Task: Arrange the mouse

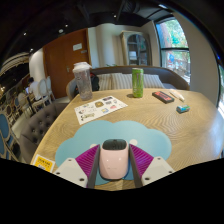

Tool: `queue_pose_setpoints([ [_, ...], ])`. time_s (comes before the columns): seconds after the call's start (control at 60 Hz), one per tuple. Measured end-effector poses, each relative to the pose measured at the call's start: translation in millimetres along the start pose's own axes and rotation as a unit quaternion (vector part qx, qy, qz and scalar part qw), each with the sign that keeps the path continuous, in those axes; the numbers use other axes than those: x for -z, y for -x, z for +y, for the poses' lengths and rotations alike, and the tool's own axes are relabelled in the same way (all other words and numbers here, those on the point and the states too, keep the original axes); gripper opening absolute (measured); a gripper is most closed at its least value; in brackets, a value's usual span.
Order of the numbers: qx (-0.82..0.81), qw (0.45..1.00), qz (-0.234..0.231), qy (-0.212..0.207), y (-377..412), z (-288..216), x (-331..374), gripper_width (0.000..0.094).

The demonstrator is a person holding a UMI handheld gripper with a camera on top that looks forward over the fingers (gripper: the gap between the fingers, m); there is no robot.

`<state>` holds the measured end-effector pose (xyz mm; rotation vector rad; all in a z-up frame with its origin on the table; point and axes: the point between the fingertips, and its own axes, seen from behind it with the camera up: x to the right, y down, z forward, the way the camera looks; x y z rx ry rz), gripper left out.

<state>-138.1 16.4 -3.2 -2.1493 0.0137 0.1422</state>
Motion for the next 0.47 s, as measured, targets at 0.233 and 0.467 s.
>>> queue_pose_setpoints([
  [0.233, -0.033, 0.998, -0.062, -0.008, 1.8, -10.8, 32.3, 0.0847],
  [0.467, -0.038, 0.994, -0.104, -0.026, -29.6, -11.2, 102.8, 0.0839],
])
